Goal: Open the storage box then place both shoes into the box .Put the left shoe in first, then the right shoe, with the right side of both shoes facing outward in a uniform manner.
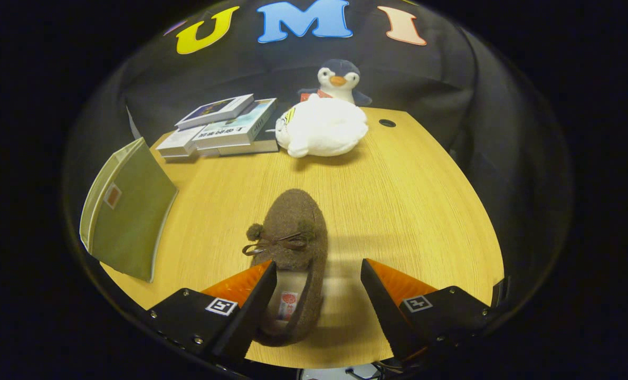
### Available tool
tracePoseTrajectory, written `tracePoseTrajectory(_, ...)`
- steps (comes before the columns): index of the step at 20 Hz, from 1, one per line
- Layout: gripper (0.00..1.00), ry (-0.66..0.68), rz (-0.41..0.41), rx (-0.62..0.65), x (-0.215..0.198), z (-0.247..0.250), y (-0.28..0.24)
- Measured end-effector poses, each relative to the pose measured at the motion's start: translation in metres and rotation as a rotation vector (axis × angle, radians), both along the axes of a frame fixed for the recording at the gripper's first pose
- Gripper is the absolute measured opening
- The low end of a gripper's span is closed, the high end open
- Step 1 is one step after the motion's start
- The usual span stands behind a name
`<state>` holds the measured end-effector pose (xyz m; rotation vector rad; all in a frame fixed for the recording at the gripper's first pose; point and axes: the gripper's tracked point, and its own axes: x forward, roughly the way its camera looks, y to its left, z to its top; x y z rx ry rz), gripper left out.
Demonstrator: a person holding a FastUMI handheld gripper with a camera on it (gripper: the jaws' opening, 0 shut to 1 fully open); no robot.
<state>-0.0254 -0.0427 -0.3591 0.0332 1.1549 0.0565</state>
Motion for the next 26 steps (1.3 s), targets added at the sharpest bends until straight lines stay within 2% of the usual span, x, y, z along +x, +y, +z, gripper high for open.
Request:
tracePoseTrajectory(4, 0.94, 0.060, -0.010, -0.002, -0.004, -0.023, -0.002)
tracePoseTrajectory(6, 0.82, 0.093, -0.024, 0.002, -0.007, -0.032, -0.001)
tracePoseTrajectory(8, 0.81, 0.100, -0.060, 0.054, -0.004, -0.033, 0.008)
tracePoseTrajectory(9, 0.58, 0.110, -0.086, 0.073, -0.002, -0.033, 0.010)
tracePoseTrajectory(10, 0.49, 0.115, -0.114, 0.067, -0.002, -0.035, 0.007)
tracePoseTrajectory(11, 0.29, 0.120, -0.136, 0.048, -0.002, -0.033, 0.002)
tracePoseTrajectory(12, 0.22, 0.118, -0.171, 0.053, -0.001, -0.033, 0.001)
tracePoseTrajectory(13, 0.06, 0.134, -0.195, 0.067, -0.002, -0.032, 0.002)
tracePoseTrajectory(17, 0.06, 0.135, -0.269, 0.132, -0.003, -0.012, 0.011)
tracePoseTrajectory(26, 0.06, 0.023, -0.285, 0.287, 0.027, 0.058, 0.070)
